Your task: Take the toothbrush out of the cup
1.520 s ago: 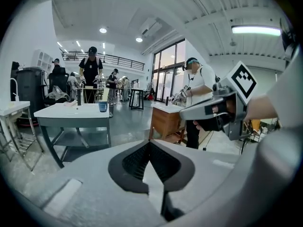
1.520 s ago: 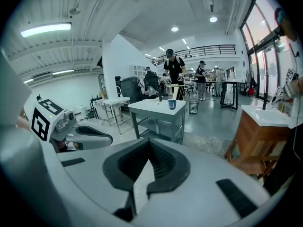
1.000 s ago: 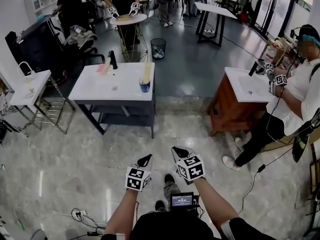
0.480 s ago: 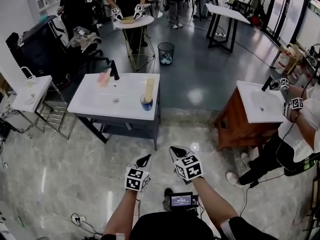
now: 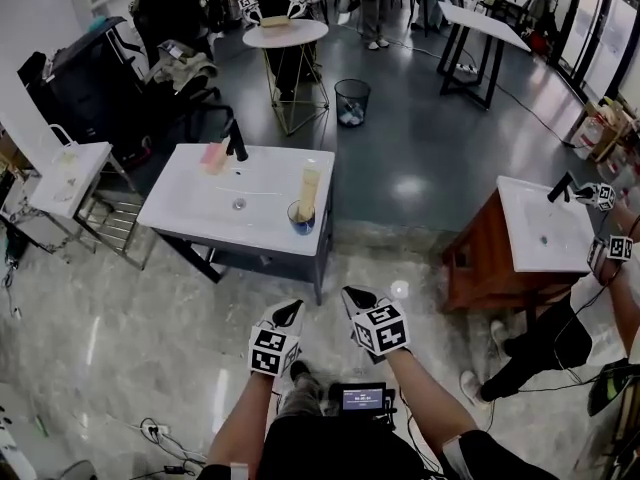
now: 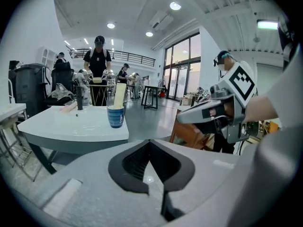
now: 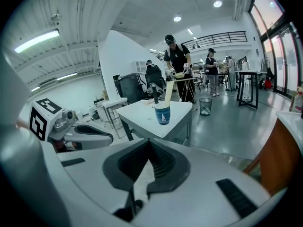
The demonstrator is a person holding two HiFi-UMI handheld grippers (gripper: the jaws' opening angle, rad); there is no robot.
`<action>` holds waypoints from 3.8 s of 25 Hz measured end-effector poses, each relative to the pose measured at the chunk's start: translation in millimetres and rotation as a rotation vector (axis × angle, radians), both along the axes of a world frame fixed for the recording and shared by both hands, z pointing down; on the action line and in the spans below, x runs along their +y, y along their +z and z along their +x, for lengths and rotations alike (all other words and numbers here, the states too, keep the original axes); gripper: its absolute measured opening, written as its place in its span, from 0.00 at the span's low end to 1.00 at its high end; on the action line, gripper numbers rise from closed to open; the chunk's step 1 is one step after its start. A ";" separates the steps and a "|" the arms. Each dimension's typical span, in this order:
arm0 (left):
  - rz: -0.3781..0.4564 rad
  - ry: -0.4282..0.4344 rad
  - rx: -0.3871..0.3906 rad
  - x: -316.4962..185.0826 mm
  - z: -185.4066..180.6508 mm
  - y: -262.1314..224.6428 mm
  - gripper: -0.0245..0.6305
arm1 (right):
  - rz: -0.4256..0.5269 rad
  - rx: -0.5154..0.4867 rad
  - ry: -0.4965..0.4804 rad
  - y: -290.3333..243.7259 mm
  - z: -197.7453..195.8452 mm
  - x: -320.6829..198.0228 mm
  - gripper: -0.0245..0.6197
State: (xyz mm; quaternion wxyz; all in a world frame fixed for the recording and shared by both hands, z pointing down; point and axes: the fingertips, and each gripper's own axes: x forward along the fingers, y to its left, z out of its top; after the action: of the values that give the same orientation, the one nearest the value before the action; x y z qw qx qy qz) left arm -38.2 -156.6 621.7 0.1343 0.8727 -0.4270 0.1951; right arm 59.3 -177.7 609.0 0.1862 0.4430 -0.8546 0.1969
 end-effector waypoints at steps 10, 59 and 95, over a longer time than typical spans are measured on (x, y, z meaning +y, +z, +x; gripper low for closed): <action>0.008 0.031 0.017 -95.4 -16.4 2.2 0.05 | -0.002 0.004 0.036 2.2 -14.0 -85.6 0.05; 0.016 0.047 0.022 -253.2 -32.9 -14.8 0.05 | 0.004 -0.023 -0.015 -20.7 -47.9 -239.9 0.05; 0.010 -0.021 0.024 -260.6 -49.8 -14.8 0.05 | -0.066 -0.040 -0.136 0.8 -63.6 -268.2 0.30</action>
State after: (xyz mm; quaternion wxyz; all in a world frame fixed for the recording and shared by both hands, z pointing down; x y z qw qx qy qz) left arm -88.0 -417.2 606.8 0.1372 0.8710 -0.4354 0.1813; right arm -4.3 -446.0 609.8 0.1966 0.3734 -0.8793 0.2206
